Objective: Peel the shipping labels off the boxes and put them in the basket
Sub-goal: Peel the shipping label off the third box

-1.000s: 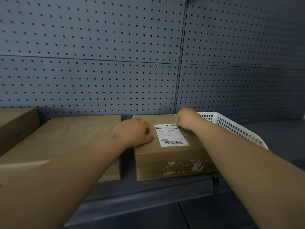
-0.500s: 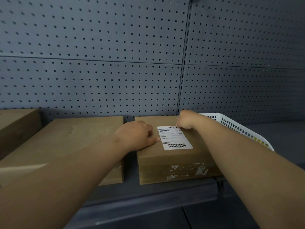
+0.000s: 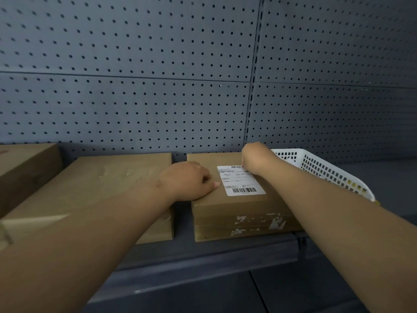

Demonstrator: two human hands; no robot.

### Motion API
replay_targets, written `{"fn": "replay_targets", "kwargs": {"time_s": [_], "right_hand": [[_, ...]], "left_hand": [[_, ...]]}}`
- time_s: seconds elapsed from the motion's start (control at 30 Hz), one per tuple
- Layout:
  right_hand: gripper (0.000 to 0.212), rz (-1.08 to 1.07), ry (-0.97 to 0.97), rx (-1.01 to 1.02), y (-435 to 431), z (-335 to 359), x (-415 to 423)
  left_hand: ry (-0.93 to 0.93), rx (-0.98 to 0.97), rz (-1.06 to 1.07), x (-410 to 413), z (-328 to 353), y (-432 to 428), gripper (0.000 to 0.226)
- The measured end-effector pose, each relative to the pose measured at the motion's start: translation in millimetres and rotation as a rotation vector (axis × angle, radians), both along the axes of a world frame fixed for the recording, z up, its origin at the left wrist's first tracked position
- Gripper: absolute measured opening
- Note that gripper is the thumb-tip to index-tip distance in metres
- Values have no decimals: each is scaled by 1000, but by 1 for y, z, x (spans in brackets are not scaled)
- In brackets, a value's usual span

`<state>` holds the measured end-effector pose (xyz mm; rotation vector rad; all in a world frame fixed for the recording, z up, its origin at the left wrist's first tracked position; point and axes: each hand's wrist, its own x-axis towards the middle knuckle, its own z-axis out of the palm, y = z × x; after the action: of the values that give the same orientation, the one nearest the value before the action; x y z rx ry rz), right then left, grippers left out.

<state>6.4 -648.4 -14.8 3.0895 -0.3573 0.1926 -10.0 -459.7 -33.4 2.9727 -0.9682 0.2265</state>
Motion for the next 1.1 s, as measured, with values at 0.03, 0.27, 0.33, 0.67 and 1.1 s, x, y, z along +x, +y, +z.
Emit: {"fn": "replay_targets", "kwargs": {"time_s": [0.03, 0.27, 0.33, 0.67, 1.1], "right_hand": [[30, -6, 0, -20, 2, -2, 1], [27, 33, -10, 313, -9, 13, -10], [19, 34, -63, 501, -17, 11, -11], [28, 62, -46, 249, 9, -7, -3], [24, 256, -12, 296, 10, -1, -19]], "left_hand": [[11, 5, -2, -2, 1, 1, 54], [23, 62, -3, -8, 5, 0, 60], [32, 64, 4, -9, 5, 0, 59], [32, 94, 28, -13, 6, -1, 59], [36, 108, 24, -10, 6, -2, 60]]}}
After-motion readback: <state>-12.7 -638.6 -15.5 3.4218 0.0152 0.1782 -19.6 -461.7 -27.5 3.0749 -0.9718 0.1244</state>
